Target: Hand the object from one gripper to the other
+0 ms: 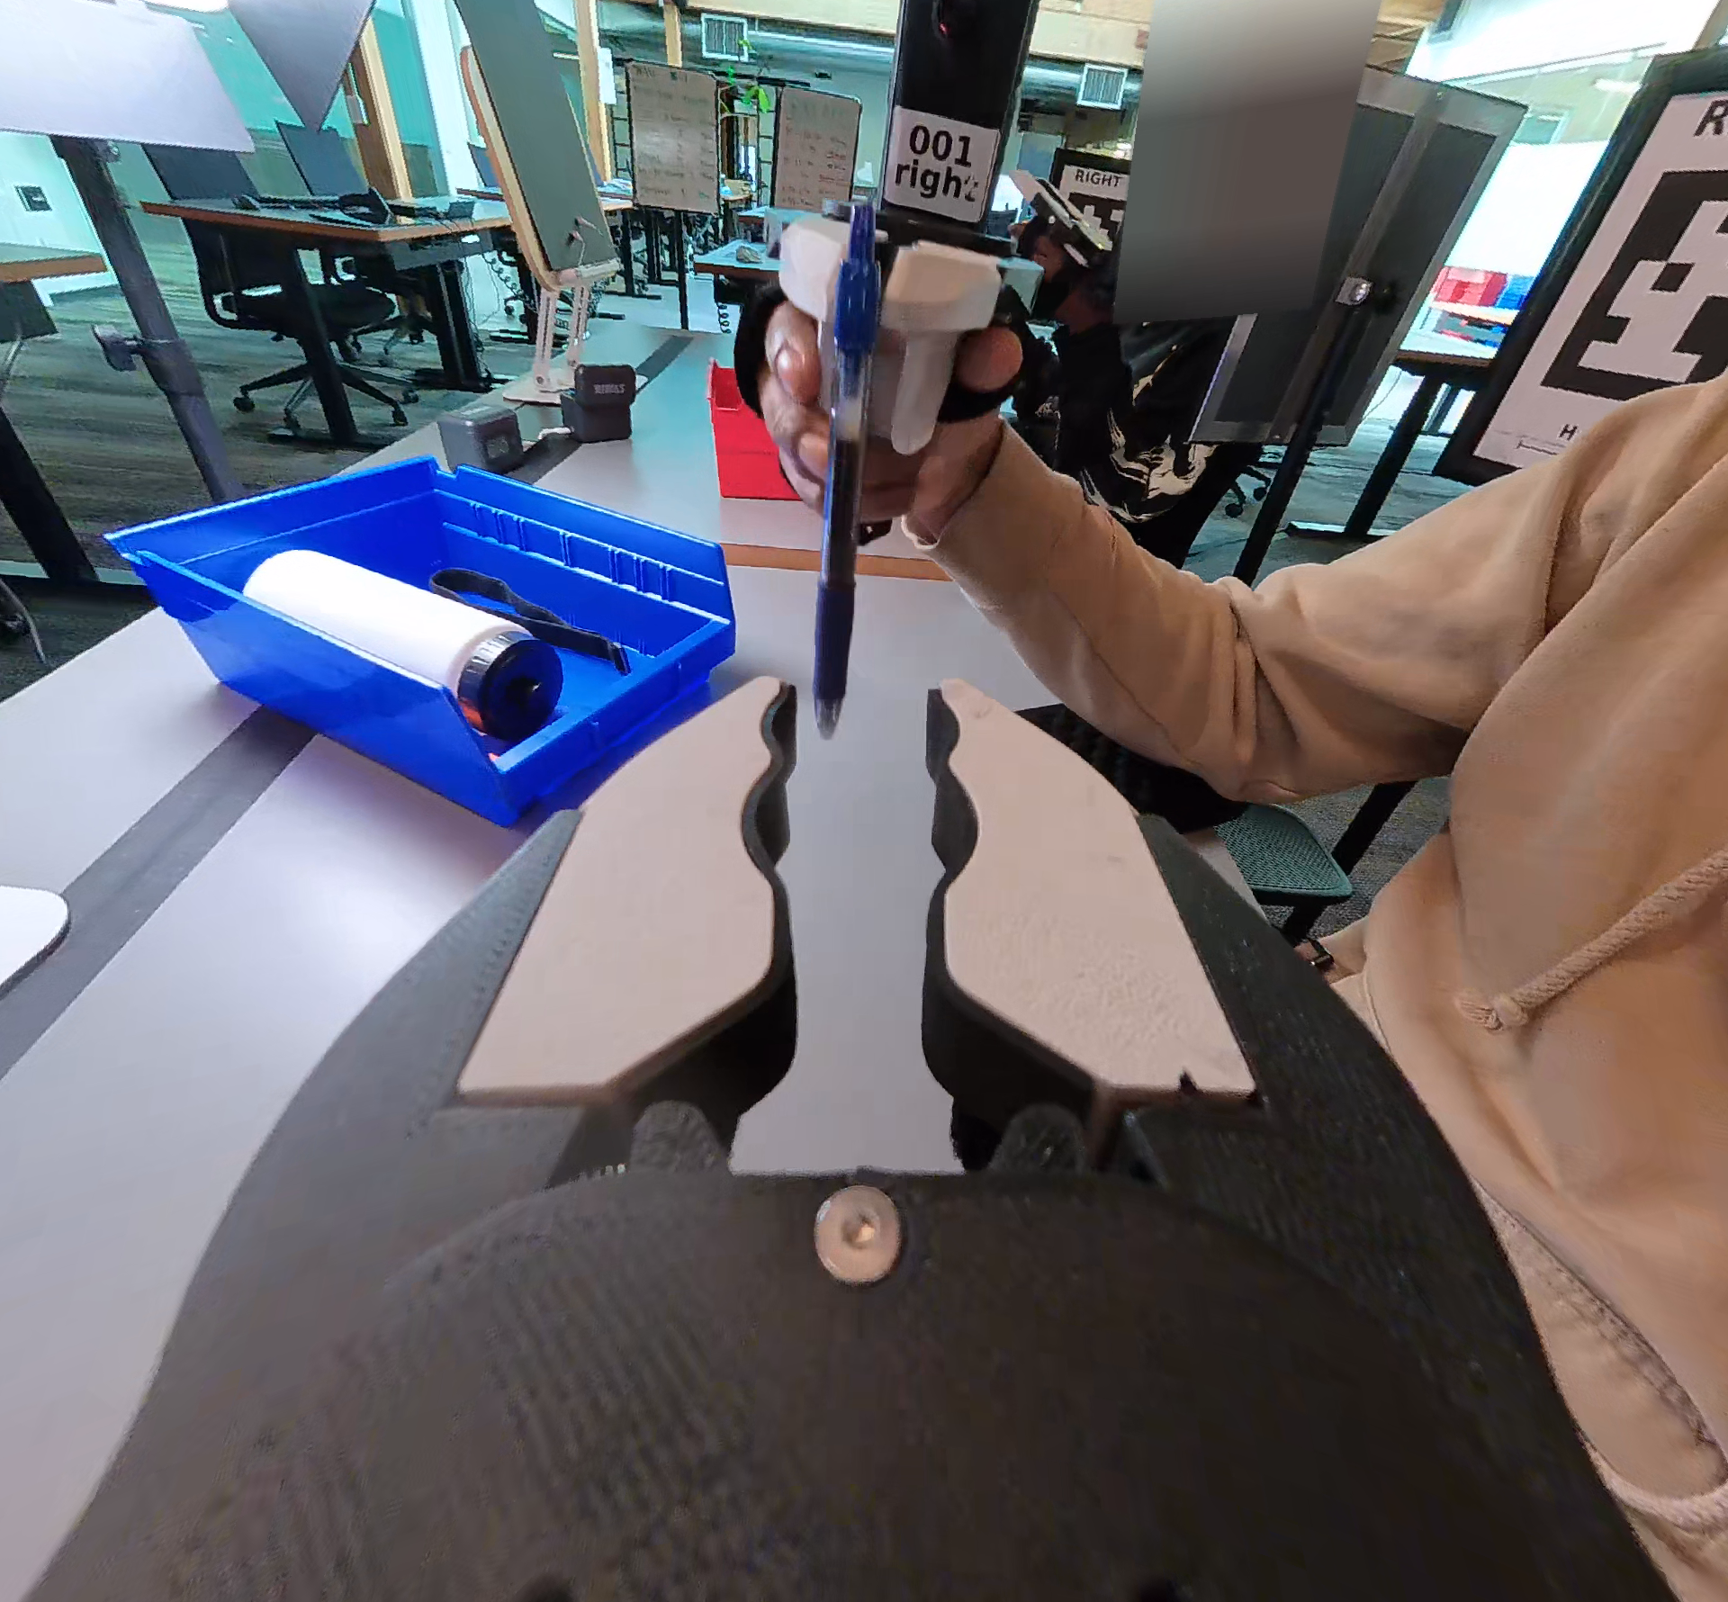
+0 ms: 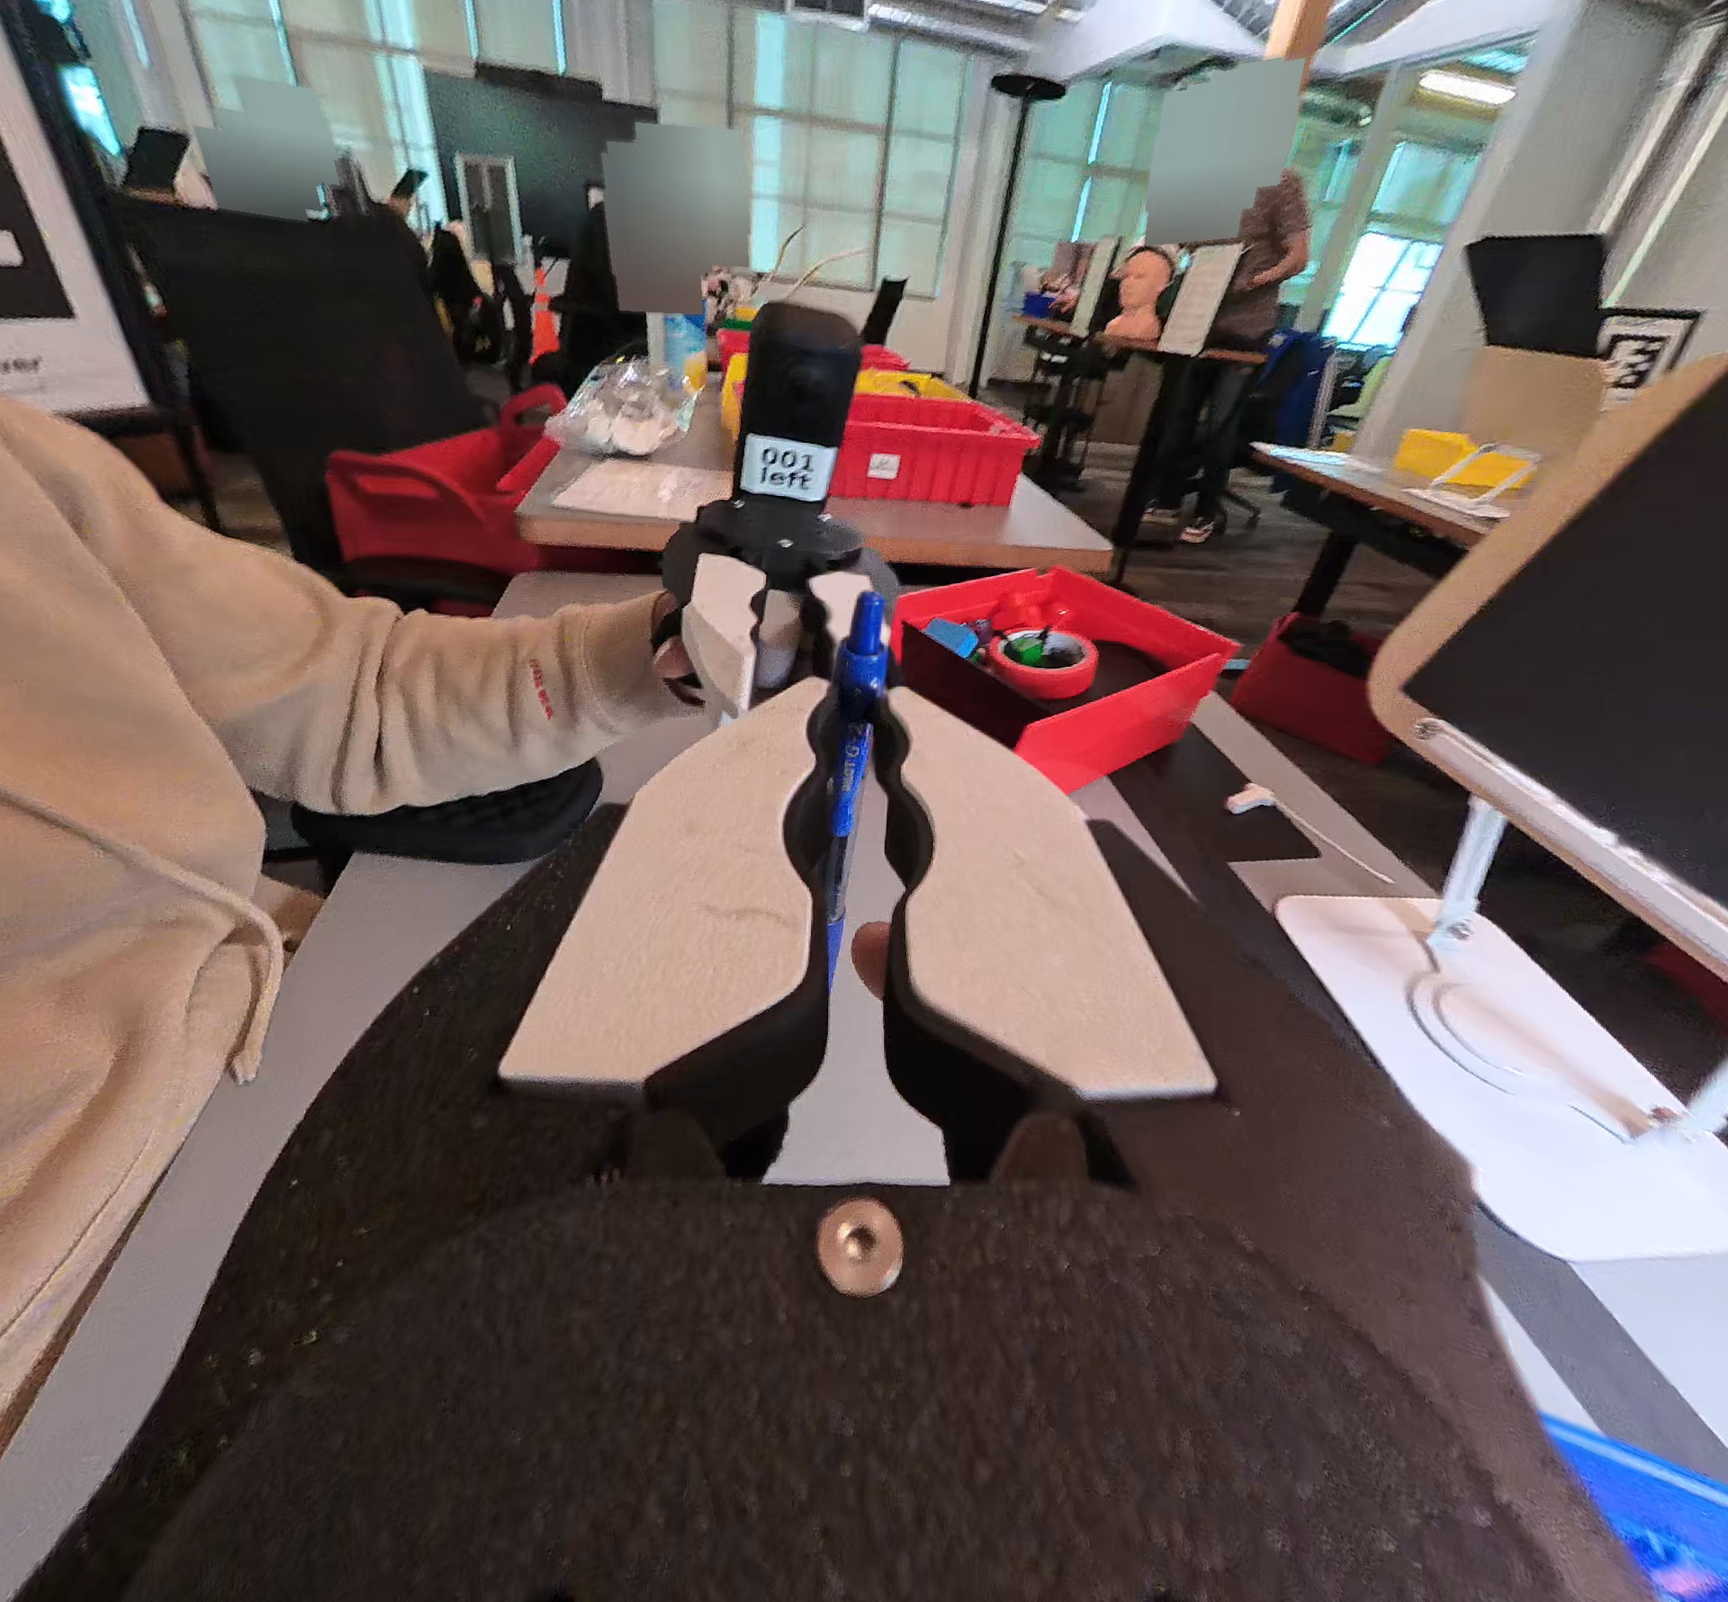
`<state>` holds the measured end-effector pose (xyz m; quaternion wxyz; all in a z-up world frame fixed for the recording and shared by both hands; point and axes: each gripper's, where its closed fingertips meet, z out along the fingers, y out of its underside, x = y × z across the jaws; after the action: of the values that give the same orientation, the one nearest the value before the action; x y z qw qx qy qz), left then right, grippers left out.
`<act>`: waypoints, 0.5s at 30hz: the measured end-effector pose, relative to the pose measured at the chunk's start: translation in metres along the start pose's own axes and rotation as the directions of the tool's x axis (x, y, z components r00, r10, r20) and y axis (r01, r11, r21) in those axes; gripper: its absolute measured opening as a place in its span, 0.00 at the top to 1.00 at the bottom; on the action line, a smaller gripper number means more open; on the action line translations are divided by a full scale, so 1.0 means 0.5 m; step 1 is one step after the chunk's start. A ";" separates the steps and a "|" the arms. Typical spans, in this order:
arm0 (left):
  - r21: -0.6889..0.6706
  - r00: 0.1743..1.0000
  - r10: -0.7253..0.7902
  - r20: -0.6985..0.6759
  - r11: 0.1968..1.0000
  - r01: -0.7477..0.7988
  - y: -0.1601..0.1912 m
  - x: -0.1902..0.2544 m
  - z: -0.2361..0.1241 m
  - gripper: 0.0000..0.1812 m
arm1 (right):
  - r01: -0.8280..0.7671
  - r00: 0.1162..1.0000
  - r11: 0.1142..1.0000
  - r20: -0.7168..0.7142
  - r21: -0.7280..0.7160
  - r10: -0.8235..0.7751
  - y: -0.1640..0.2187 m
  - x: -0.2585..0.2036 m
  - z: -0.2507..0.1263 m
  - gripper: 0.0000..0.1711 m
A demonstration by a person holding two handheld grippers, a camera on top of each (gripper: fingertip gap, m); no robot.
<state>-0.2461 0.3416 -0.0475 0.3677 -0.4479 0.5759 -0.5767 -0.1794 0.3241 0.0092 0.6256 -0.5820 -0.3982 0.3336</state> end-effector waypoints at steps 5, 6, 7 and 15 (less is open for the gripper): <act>-0.018 0.999 -0.020 -0.025 1.000 0.019 0.014 0.010 0.024 0.85 | -0.050 0.998 0.998 0.040 0.033 0.049 -0.008 -0.006 -0.001 0.96; -0.028 0.999 -0.020 -0.034 0.999 0.020 0.019 0.015 0.033 0.85 | -0.051 0.997 0.999 0.061 0.016 0.050 0.002 -0.015 0.016 0.96; -0.040 0.999 -0.016 -0.041 0.999 0.015 0.024 0.020 0.041 0.85 | -0.050 0.995 0.999 0.083 -0.006 0.050 0.014 -0.026 0.036 0.97; -0.104 0.998 0.047 -0.030 0.993 -0.050 0.037 0.033 0.058 0.94 | -0.049 0.990 0.999 0.130 0.018 0.046 0.043 -0.063 0.118 0.97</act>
<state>-0.2261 0.3149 -0.0664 0.3497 -0.4443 0.6209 -0.5429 -0.2450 0.3259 -0.0151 0.5966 -0.5617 -0.4203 0.3897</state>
